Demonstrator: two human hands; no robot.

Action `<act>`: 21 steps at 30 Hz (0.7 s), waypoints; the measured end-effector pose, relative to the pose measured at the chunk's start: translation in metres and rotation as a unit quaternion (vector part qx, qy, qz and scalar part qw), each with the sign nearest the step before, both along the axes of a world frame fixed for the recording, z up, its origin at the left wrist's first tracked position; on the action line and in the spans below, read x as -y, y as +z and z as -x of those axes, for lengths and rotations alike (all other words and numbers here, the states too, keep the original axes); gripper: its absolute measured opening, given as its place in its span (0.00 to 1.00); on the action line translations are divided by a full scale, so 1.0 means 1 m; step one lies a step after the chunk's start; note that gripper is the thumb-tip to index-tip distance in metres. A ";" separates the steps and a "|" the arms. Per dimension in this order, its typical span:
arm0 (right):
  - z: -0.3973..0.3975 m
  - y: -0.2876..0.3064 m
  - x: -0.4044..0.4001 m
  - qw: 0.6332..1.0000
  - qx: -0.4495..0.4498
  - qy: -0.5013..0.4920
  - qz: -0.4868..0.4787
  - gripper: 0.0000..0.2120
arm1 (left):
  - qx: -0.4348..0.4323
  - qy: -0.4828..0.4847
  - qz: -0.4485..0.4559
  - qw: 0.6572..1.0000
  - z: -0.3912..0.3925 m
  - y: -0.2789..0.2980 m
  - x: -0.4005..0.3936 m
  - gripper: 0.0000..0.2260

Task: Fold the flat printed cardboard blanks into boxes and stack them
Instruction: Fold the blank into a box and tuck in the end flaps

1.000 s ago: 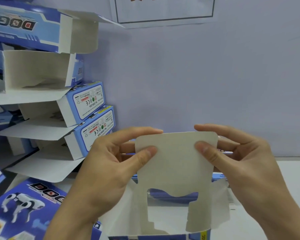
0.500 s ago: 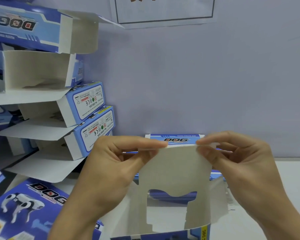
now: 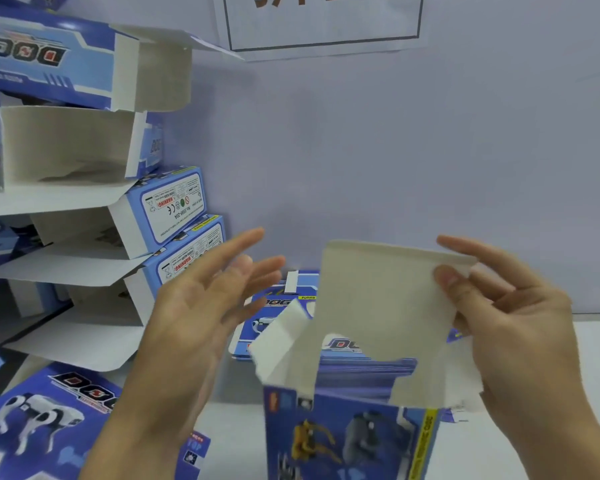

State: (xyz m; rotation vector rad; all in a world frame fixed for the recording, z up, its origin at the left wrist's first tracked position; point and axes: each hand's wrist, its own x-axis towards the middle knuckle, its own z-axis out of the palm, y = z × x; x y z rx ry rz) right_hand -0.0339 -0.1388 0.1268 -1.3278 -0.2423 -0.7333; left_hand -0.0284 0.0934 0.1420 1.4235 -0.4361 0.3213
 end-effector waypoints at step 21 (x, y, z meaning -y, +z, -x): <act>-0.018 -0.025 0.007 0.988 -0.099 0.110 -0.053 0.19 | -0.043 0.012 0.035 0.998 -0.025 -0.049 0.030 0.40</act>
